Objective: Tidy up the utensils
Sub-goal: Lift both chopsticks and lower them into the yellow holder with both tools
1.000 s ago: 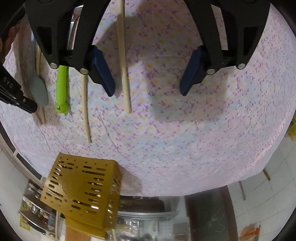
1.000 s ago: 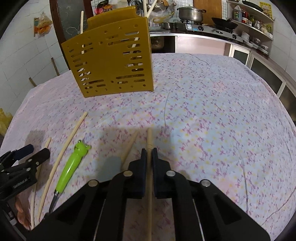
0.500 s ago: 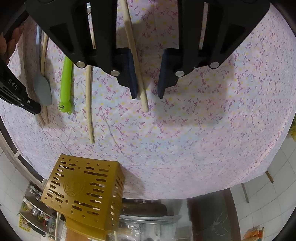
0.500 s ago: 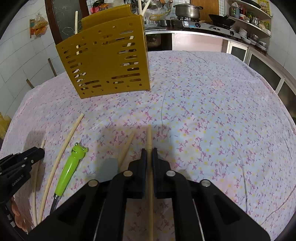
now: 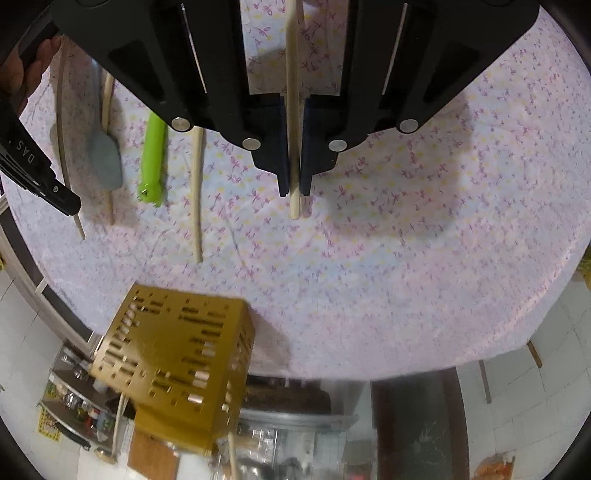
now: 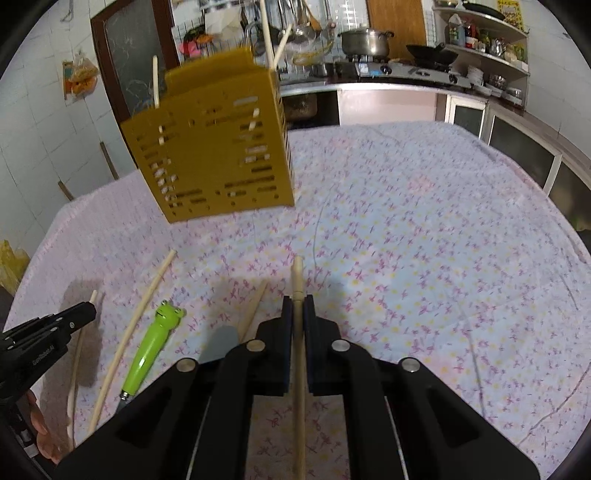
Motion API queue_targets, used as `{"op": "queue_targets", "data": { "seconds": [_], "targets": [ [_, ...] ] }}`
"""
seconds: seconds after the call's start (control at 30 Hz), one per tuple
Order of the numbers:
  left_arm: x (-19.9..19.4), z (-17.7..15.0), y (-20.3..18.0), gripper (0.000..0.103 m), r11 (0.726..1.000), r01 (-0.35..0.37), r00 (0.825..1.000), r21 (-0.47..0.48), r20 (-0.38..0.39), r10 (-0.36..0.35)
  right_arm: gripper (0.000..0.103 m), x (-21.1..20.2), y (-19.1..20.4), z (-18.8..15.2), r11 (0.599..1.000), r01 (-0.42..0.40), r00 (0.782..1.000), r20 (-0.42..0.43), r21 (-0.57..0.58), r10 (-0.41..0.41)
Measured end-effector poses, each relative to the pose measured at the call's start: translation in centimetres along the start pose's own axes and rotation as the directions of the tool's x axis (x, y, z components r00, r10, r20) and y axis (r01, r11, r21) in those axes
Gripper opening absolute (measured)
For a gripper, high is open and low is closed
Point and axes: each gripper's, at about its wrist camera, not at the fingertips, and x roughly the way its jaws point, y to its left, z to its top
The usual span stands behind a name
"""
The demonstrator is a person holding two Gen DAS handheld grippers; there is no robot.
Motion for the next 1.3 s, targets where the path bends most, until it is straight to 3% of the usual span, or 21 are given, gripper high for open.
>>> {"op": "queue_targets", "data": {
  "seconds": [0.3,0.47,0.73,0.97,1.1,1.3],
  "targets": [
    [-5.6,1.0,0.9,0.005,1.0,0.014,0.982,-0.013,0.187,-0.012,0.006,-5.7,-0.9,1.1,1.0,-0.028,0.979,0.202,0.015,0.024],
    [-8.4,1.0,1.6,0.005,0.999,0.04,0.964,-0.034,0.264,-0.03,0.006,-9.1,-1.4,1.0,0.999,-0.051,0.948,0.316,0.015,0.044],
    [-11.7,-0.3,1.4,0.005,1.0,0.02,0.931,-0.009,0.366,-0.015,0.006,-13.1,-1.1,0.2,0.999,-0.049,0.891,0.45,-0.022,0.054],
    [-12.8,-1.7,0.4,0.005,0.999,-0.017,0.902,0.029,0.433,0.003,0.006,-13.8,-1.1,-1.2,0.997,-0.037,0.873,0.483,-0.061,0.062],
    [-13.4,-1.8,0.3,0.005,0.999,-0.007,0.895,0.036,0.446,-0.01,0.006,-14.1,-1.3,-1.9,0.997,-0.042,0.869,0.49,-0.066,0.07],
    [-14.6,-1.0,-0.4,0.005,0.998,-0.005,0.878,0.068,0.477,-0.028,0.006,-15.5,-0.5,-1.3,0.995,-0.038,0.838,0.54,-0.091,0.081]
  ]
}}
